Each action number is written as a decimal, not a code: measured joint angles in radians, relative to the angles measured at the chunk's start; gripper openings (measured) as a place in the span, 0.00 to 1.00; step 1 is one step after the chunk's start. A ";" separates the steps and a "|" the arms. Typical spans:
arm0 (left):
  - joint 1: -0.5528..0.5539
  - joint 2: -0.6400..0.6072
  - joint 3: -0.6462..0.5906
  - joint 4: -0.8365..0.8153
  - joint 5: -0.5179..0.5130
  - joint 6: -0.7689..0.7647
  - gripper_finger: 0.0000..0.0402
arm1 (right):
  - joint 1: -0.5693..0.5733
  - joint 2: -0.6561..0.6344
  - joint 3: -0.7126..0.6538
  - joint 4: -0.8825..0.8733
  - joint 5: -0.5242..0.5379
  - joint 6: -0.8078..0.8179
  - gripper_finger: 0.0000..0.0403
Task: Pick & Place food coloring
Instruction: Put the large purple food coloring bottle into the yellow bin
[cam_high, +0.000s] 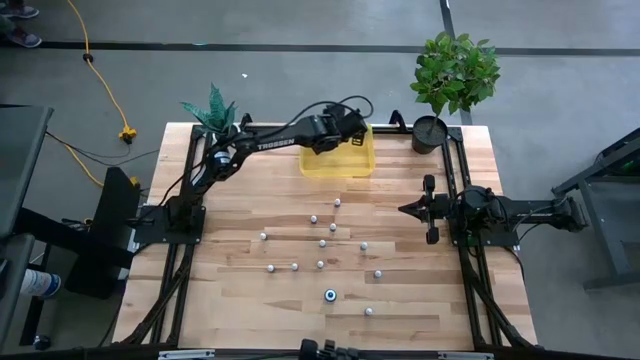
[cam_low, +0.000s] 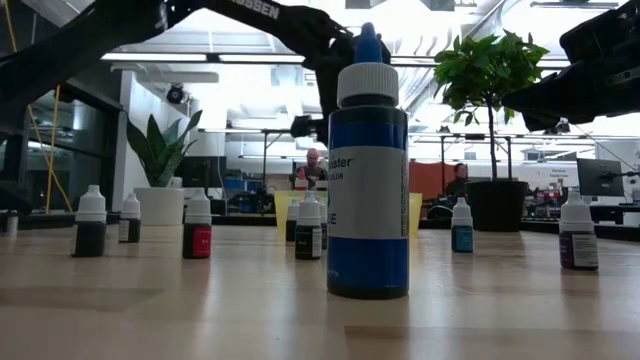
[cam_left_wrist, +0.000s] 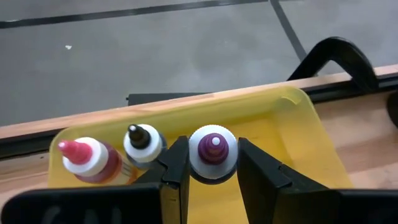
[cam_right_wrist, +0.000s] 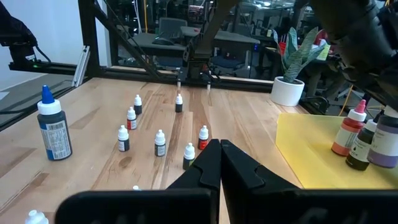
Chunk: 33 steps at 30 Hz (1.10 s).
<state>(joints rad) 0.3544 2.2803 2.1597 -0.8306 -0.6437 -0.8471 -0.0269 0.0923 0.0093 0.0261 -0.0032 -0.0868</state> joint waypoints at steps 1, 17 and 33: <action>0.003 0.000 0.000 -0.001 0.000 0.000 0.22 | 0.000 0.000 0.000 0.000 0.000 0.000 0.00; 0.013 0.042 0.000 0.018 0.007 0.003 0.22 | 0.000 0.000 0.000 0.000 0.000 0.000 0.00; 0.027 0.068 -0.001 0.024 0.027 0.004 0.22 | 0.000 0.000 0.000 0.000 0.000 0.000 0.00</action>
<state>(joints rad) 0.3818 2.3478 2.1590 -0.8070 -0.6164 -0.8429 -0.0265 0.0923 0.0093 0.0261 -0.0032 -0.0868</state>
